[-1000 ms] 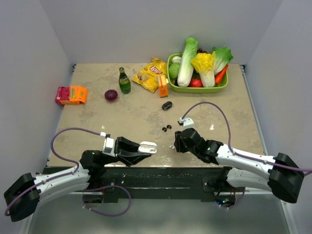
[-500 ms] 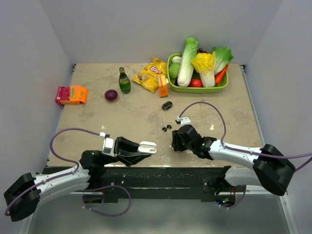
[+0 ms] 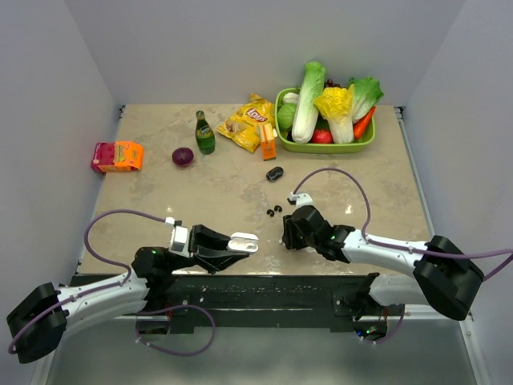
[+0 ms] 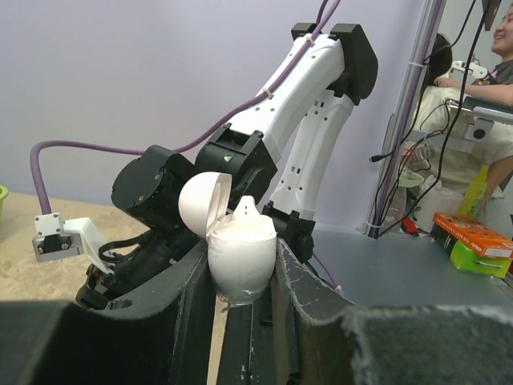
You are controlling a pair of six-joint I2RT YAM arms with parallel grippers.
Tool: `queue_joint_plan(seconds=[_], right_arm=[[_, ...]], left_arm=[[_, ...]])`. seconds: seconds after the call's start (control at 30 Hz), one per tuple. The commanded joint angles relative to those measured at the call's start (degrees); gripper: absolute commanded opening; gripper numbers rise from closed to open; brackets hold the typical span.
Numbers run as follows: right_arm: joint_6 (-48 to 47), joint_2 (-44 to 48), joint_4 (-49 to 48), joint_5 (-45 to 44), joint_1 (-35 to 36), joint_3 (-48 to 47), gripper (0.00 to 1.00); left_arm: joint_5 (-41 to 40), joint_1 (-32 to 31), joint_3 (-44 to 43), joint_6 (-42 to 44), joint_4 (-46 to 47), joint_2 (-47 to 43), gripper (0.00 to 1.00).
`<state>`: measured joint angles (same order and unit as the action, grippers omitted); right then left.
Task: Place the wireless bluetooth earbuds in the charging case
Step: Pick up the earbud from the center of the board.
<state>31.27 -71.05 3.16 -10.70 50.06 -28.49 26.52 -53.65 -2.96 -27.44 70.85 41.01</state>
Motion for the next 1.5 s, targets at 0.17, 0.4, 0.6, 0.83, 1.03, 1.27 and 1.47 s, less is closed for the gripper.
queue_joint_plan(seconds=[0.17, 0.4, 0.6, 0.83, 1.03, 1.27, 1.47], right_arm=[[-0.4, -2.9, -0.4, 0.9, -0.1, -2.4, 0.40], [-1.1, -3.7, -0.8, 1.9, -0.1, -2.7, 0.40], [-1.5, -4.8, -0.8, 3.3, -0.1, -2.9, 0.41], [-1.8, -6.5, -1.0, 4.4, -0.1, -3.4, 0.41], [-2.4, -7.1, -1.6, 5.3, -0.1, -3.6, 0.36], [-2.5, -6.5, -1.9, 6.9, -0.1, -3.1, 0.33], [-1.9, -4.9, -2.6, 7.6, -0.1, -2.0, 0.22]], left_arm=[[-0.2, 0.0, 4.8, -0.2, 4.6, -0.5, 0.00], [-0.1, 0.0, 4.9, -0.5, 5.3, 0.2, 0.00], [0.5, 0.0, 4.7, -0.9, 6.8, 1.9, 0.00], [0.7, 0.0, 4.9, -1.2, 7.4, 2.5, 0.00], [0.8, 0.0, 5.1, -1.4, 7.5, 2.6, 0.00], [1.0, 0.0, 5.1, -1.6, 8.0, 3.0, 0.00], [1.1, 0.0, 4.9, -1.6, 8.1, 3.5, 0.00]])
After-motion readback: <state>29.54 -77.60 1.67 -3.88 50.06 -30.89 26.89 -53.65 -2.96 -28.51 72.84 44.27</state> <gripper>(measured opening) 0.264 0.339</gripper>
